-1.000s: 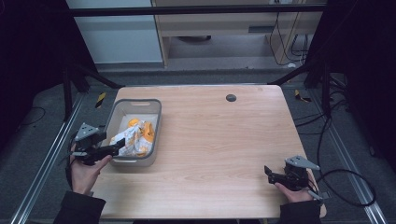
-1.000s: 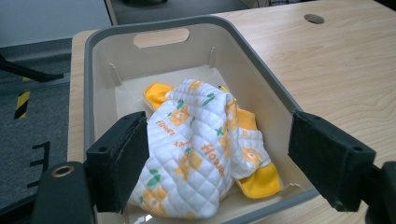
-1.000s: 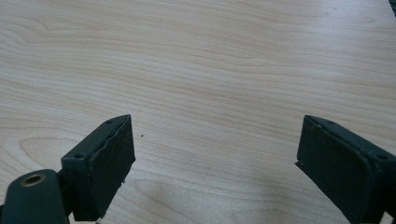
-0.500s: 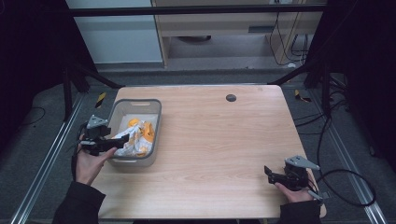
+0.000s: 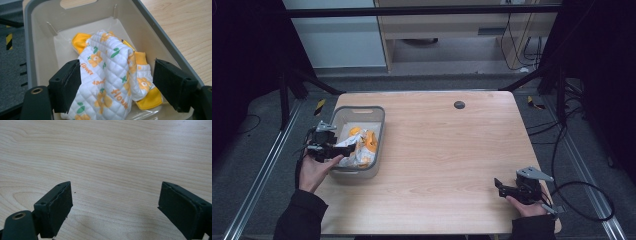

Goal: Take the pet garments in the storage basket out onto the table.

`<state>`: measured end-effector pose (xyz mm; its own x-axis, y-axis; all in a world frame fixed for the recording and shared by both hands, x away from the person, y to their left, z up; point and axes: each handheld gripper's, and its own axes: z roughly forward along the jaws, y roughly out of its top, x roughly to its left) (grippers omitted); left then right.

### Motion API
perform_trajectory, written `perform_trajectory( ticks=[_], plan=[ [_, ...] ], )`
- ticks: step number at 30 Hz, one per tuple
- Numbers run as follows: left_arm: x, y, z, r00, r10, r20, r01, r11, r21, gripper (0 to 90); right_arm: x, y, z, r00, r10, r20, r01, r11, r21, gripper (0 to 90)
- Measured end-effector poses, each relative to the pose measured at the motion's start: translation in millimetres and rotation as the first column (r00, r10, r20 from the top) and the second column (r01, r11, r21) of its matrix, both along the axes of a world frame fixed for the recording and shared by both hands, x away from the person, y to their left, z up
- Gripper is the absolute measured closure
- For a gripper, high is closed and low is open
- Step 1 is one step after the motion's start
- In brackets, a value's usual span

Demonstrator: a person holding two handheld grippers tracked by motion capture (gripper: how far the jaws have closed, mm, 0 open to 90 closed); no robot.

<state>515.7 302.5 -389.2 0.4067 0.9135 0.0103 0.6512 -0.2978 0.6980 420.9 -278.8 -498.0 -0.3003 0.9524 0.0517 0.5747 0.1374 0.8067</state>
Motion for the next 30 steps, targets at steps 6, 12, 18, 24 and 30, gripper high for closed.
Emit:
perform_trajectory(
  ticks=[6,12,18,24,30],
  plan=[
    [6.5,-6.4,-0.5,0.9995,-0.016,-0.027,0.016,0.9994,0.029,23.5,0.8,0.7,-1.0,1.0,0.005,-0.004,-0.005,1.0,-0.005,12.2],
    [12.6,-11.2,-4.3,0.9981,-0.022,-0.058,0.025,0.9985,0.048,25.6,0.9,0.6,-1.2,1.0,0.008,-0.006,-0.008,1.0,-0.004,12.3],
    [16.9,-13.9,-9.4,0.9957,-0.025,-0.09,0.032,0.9966,0.075,29.3,0.9,1.6,-1.3,0.9997,0.019,-0.016,-0.019,0.9998,0.002,12.6],
    [20.8,-16.0,-14.5,0.9932,-0.027,-0.113,0.036,0.9959,0.082,33.2,1.1,2.1,-2.3,0.9995,0.024,-0.018,-0.024,0.9997,-0.004,12.9],
    [25.3,-20.3,-19.3,0.99,-0.032,-0.138,0.046,0.9945,0.094,36.5,1.8,2.7,-3.2,0.9991,0.032,-0.027,-0.033,0.9994,-0.007,13.0]
  ],
)
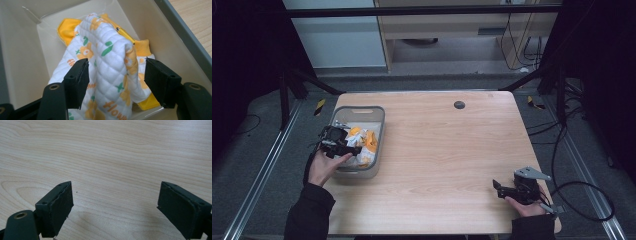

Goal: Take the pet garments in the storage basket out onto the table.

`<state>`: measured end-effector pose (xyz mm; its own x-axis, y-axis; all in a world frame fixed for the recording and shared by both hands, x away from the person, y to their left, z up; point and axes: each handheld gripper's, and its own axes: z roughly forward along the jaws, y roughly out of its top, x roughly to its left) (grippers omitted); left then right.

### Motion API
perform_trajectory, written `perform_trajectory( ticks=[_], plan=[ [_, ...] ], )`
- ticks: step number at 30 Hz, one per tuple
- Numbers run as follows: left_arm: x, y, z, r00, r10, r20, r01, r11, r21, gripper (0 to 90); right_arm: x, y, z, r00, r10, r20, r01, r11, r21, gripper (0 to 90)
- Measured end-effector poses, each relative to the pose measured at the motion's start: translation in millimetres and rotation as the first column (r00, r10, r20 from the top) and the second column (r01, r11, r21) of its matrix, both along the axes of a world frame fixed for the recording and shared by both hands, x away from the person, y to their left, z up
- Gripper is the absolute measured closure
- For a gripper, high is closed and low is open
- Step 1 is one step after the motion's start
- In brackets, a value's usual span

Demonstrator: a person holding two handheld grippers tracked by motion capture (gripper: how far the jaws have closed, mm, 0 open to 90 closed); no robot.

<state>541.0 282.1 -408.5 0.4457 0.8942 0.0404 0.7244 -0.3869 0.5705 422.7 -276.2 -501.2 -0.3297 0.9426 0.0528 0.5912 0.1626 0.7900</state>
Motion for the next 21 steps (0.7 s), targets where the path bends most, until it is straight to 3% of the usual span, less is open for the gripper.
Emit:
perform_trajectory(
  ticks=[7,11,21],
  plan=[
    [5.2,-0.5,-7.8,0.9988,0.008,-0.047,-0.006,0.9995,0.031,43.4,0.4,0.4,-0.5,0.9999,0.009,-0.006,-0.009,1.0,-0.003,13.0],
    [6.4,-0.2,-9.8,0.9982,0.012,-0.059,-0.011,0.9995,0.028,47.8,0.4,0.8,-0.7,0.9999,0.014,-0.009,-0.014,0.9999,-0.003,13.0],
    [8.7,-0.2,-10.8,0.9947,0.016,-0.102,-0.01,0.9986,0.051,70.1,0.8,1.1,-1.4,0.9997,0.02,-0.016,-0.02,0.9998,-0.003,13.0]
  ],
)
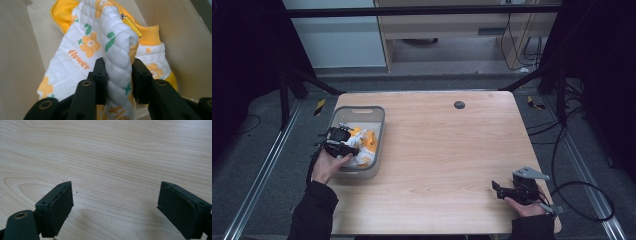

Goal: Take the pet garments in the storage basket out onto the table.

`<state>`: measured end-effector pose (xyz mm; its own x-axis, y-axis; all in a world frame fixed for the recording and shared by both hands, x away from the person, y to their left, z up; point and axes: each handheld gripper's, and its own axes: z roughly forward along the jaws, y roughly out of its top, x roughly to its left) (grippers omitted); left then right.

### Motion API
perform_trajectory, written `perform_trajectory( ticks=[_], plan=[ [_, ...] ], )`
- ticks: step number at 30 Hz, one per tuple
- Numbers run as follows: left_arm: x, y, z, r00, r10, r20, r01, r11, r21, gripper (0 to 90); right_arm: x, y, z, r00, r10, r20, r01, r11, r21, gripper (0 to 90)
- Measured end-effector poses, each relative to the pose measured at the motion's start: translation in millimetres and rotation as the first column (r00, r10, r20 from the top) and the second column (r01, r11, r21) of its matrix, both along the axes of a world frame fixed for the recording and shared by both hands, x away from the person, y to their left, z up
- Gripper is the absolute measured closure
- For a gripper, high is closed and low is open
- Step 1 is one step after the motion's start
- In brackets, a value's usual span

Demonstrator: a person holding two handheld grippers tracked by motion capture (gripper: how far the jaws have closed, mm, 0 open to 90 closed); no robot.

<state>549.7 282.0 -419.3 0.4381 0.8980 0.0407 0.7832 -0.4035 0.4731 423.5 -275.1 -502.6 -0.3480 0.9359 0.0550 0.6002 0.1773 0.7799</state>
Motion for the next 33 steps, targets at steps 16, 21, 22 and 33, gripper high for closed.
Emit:
perform_trajectory(
  ticks=[16,21,22,33],
  plan=[
    [-8.6,4.3,32.7,0.9979,-0.014,0.064,0.015,0.9996,-0.025,74.9,-0.3,0.5,0.1,0.9999,0.005,-0.009,-0.005,1.0,0.006,13.0],
    [-12.0,8.9,50.1,0.9951,-0.006,0.099,0.01,0.9989,-0.045,75.2,0.0,0.2,-0.3,1.0,0.005,-0.006,-0.005,1.0,0.001,13.0],
    [-12.7,9.7,53.1,0.9946,-0.006,0.103,0.011,0.9988,-0.048,75.2,-0.2,0.4,-0.1,1.0,0.006,-0.008,-0.006,1.0,0.005,13.0],
    [-21.2,12.6,77.7,0.9908,-0.02,0.134,0.026,0.9987,-0.044,75.2,0.0,0.8,-0.7,0.9999,0.01,-0.007,-0.01,1.0,0.0,13.0]
  ],
)
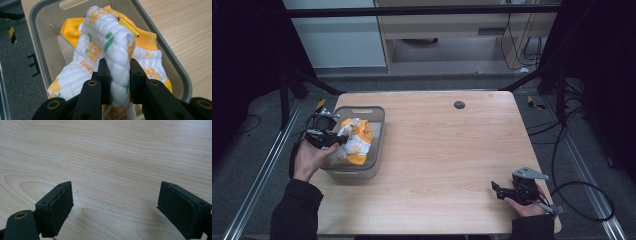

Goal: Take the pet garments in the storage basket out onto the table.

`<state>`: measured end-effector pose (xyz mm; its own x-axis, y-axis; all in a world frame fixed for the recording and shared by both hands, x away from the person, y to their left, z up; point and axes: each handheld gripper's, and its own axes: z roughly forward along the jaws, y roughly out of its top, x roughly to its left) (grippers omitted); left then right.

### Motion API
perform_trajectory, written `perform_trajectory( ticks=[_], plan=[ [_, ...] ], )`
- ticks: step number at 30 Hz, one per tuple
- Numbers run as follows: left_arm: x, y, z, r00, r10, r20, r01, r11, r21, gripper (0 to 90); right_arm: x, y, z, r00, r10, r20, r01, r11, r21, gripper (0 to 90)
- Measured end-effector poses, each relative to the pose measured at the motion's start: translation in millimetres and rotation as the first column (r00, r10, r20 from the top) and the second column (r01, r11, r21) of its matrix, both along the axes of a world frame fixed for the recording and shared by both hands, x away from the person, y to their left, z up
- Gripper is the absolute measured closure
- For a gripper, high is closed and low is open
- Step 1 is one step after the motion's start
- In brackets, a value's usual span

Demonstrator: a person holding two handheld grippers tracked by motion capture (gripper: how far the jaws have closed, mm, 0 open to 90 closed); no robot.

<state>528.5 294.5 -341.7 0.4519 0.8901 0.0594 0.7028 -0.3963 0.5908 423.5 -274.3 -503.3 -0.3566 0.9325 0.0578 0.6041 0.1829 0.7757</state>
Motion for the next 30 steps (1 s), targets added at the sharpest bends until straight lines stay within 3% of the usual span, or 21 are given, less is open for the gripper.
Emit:
perform_trajectory(
  ticks=[9,21,24,30],
  plan=[
    [-6.4,-1.7,17.9,0.9993,-0.017,0.034,0.016,0.9998,0.007,75.2,-0.2,-0.2,0.1,1.0,0.001,0.003,-0.001,1.0,-0.003,13.0],
    [-23.5,-14.9,43.6,0.9935,-0.097,0.06,0.094,0.9947,0.04,75.2,-0.4,-0.3,0.2,1.0,0.002,0.005,-0.002,1.0,-0.007,13.0],
    [-28.0,-18.7,48.5,0.9905,-0.12,0.067,0.118,0.9923,0.04,75.3,-0.6,-0.6,0.3,1.0,0.004,0.009,-0.004,0.9999,-0.012,12.9],
    [-39.2,-32.2,58.3,0.9791,-0.192,0.068,0.188,0.9806,0.055,75.2,-1.1,-0.4,0.7,0.9999,0.002,0.012,-0.002,1.0,-0.009,12.9]
  ],
)
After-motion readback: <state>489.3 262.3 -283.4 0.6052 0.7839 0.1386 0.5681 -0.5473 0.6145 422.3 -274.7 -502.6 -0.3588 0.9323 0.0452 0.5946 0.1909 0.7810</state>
